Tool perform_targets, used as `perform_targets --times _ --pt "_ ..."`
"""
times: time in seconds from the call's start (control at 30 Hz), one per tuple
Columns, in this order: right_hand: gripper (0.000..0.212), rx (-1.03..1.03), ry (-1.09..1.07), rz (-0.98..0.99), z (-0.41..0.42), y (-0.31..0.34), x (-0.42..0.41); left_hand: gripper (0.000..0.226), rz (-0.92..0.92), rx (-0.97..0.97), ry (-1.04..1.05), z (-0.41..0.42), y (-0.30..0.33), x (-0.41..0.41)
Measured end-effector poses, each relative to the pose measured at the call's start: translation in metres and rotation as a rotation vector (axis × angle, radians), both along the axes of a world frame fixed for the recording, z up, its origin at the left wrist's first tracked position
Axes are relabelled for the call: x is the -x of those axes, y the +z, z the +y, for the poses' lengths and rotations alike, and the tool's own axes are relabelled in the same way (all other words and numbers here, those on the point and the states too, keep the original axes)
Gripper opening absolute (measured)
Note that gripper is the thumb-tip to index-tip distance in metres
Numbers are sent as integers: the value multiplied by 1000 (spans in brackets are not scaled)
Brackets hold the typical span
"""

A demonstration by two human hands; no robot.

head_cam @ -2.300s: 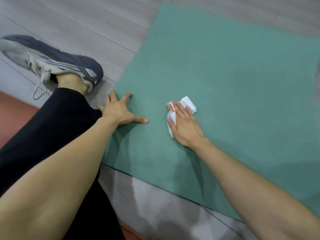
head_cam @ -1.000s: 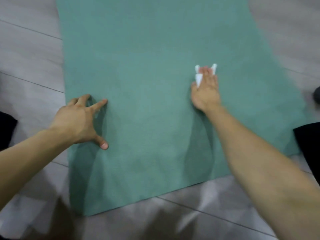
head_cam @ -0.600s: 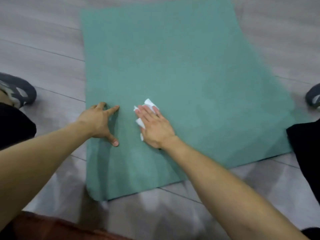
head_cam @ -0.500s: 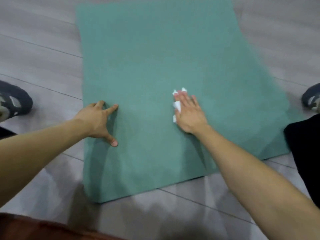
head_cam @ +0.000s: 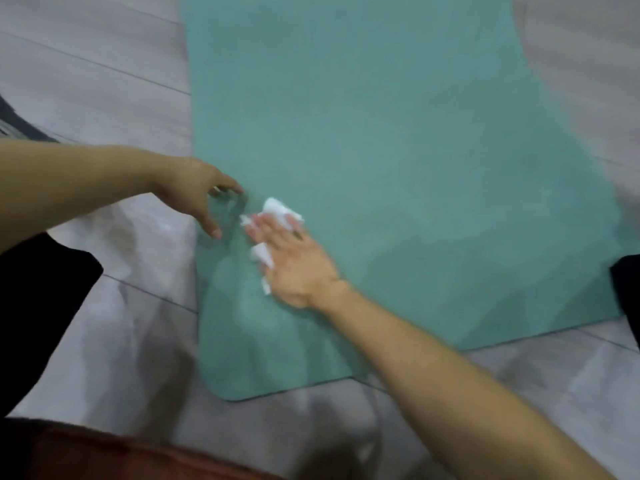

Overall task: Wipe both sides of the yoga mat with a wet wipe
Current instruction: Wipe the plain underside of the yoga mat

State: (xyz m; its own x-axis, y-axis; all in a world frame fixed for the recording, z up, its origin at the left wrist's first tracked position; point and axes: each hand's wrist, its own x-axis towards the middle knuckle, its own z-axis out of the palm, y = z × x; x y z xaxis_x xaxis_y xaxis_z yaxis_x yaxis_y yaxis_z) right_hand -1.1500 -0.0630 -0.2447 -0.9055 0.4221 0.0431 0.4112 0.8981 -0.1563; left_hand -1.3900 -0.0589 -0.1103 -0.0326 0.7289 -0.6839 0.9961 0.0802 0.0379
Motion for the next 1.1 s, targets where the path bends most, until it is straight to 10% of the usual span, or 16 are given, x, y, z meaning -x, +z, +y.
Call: perform_targets --times 0.33,0.73,0.97,1.1 --pt "75 107 -753 45 155 -1 -29 85 60 -225 -92 48 -30 58" --pt "65 60 442 0 -32 5 54 79 -56 -352 -4 14 -53 90" --pt "64 132 -58 -44 98 13 129 68 -78 -397 67 -2 -61 104" --pt "65 177 154 47 33 10 114 57 -91 -457 73 2 -65 104"
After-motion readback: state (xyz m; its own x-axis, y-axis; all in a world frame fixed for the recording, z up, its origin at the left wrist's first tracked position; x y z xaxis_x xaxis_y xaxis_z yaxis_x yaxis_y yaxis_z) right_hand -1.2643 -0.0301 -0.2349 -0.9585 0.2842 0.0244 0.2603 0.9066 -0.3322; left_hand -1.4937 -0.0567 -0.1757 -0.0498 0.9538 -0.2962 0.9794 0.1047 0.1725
